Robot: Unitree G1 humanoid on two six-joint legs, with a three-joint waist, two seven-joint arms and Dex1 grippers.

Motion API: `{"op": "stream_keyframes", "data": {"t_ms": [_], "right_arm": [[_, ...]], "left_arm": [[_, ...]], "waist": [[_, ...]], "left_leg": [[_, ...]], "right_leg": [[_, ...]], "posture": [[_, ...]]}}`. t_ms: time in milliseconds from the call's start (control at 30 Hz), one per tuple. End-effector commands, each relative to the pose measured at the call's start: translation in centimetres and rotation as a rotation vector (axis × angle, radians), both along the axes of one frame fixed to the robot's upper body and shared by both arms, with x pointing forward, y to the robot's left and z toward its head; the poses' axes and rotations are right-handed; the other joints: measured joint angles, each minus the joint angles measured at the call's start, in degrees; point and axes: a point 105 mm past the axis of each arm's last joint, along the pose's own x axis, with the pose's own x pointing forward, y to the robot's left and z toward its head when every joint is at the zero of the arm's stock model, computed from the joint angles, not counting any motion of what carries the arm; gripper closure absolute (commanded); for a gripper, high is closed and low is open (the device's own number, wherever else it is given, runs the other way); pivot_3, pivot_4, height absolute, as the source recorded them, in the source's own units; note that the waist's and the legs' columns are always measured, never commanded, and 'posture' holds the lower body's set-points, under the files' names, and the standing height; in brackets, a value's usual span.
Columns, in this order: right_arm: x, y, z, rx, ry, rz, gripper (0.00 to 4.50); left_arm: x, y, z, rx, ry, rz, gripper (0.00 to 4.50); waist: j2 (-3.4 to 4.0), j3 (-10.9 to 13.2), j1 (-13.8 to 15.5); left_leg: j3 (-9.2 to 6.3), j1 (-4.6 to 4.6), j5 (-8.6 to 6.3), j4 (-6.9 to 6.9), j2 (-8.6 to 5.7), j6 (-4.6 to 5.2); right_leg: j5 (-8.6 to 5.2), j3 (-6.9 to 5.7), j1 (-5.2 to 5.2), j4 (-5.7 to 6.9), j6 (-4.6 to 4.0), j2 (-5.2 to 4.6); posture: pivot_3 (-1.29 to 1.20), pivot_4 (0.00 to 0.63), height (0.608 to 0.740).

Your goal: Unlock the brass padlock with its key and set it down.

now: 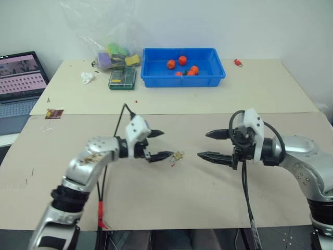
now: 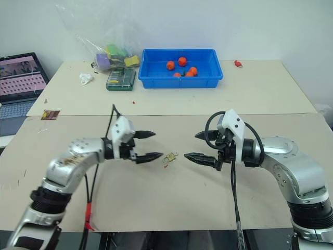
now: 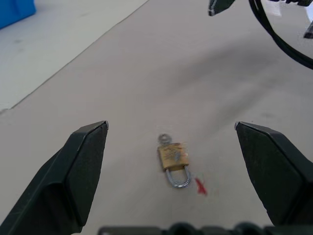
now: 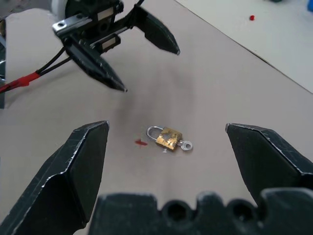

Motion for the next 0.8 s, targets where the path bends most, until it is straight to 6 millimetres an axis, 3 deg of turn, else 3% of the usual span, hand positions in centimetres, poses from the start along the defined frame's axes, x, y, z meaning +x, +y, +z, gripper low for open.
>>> {"op": "stream_keyframes", "data": {"t_ms": [33,300,500,800], "right_arm": [[0.2,-0.3,1.6,-0.011,-0.076,-0.037,0.0],[0.5,-0.6,1.7,-0.023,-0.093,-0.063,0.0],[0.5,-0.7,1.7,-0.026,-0.098,-0.071,0.0],[0.7,-1.2,1.7,-0.039,-0.114,-0.089,0.0]], "left_arm": [[-0.1,-1.4,0.0,-0.009,-0.024,0.087,0.08],[0.9,-1.7,-1.6,0.06,-0.024,0.217,0.08],[0.3,-2.6,-3.0,0.084,0.029,0.21,0.08],[0.9,-3.3,-4.7,0.142,0.068,0.208,0.08]], "waist": [[0.0,0.0,0.1],[0.0,0.0,0.2],[0.0,0.0,0.2],[0.0,0.0,0.2]], "left_leg": [[0.0,0.0,-0.01,0.0,0.0,0.02],[0.03,0.26,-0.04,0.0,0.0,0.07],[0.01,0.32,-0.06,0.01,0.0,0.11],[0.0,0.52,-0.08,0.0,0.0,0.14]], "right_leg": [[0.0,0.01,0.0,0.0,0.0,0.0],[0.0,0.0,0.26,0.01,0.0,0.01],[0.0,-0.01,0.39,-0.02,0.01,0.01],[-0.02,-0.08,0.73,-0.06,0.04,0.01]], "posture": [[0.0,0.15,0.74],[0.0,0.15,0.74],[0.0,0.15,0.74],[0.0,0.15,0.74]]}}
